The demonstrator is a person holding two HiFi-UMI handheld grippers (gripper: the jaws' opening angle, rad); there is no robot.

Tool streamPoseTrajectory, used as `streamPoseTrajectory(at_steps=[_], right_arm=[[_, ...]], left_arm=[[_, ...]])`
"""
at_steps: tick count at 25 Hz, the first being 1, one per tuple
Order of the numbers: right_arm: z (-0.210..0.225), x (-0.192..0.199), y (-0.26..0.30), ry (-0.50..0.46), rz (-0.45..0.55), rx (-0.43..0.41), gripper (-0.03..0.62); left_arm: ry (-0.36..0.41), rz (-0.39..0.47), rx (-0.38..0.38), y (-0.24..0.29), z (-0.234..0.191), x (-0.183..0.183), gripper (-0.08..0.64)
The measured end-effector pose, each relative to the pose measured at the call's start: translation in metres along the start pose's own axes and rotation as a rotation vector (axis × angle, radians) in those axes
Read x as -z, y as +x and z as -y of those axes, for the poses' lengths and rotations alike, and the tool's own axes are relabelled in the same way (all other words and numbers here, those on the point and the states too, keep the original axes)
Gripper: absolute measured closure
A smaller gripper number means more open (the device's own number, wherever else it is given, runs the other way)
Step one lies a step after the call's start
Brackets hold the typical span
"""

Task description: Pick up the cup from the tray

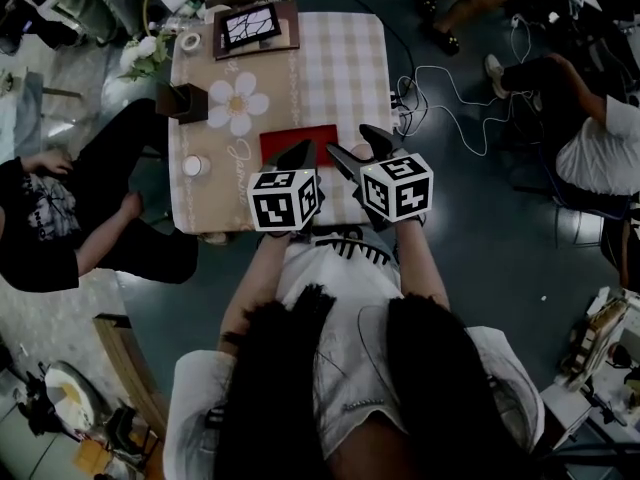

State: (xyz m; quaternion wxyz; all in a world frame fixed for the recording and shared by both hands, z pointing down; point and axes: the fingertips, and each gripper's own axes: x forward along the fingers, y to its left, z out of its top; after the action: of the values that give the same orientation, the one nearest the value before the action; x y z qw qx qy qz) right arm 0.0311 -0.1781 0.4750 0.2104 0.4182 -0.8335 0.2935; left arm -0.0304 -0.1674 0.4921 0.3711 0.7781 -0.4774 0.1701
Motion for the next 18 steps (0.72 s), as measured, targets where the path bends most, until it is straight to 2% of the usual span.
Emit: streamPoseTrajectory(at_steps=[2, 3, 5, 7, 12, 18], right_arm=[[-0.003, -0.002, -0.002, 0.001, 0.012, 0.019, 0.426], [-0.006, -0.003, -0.002, 0.024, 0.020, 0.010, 0.473], [-0.009, -0.003, -0.003, 0.050, 0.022, 0.003, 0.517], [-0.006, -0.001, -0.004, 0.035, 0.010, 0.041, 0.572], [0.005, 0.000, -0.007, 0.007, 0.010, 0.150, 0.583], [-0.004, 0.004, -0.009, -0.062, -0.011, 0.165, 0.584]], left_arm=[[-0.003, 0.008, 0.001, -0.003, 0.001, -0.002, 0.557], [-0.001, 0.009, 0.001, -0.005, 0.001, -0.002, 0.555], [0.001, 0.012, -0.001, -0.007, 0.002, -0.002, 0.555], [-0.002, 0.018, 0.000, -0.009, 0.003, -0.002, 0.557], [0.001, 0.018, -0.006, -0.012, 0.004, 0.000, 0.557], [0.003, 0.045, 0.008, -0.018, 0.010, -0.003, 0.555]])
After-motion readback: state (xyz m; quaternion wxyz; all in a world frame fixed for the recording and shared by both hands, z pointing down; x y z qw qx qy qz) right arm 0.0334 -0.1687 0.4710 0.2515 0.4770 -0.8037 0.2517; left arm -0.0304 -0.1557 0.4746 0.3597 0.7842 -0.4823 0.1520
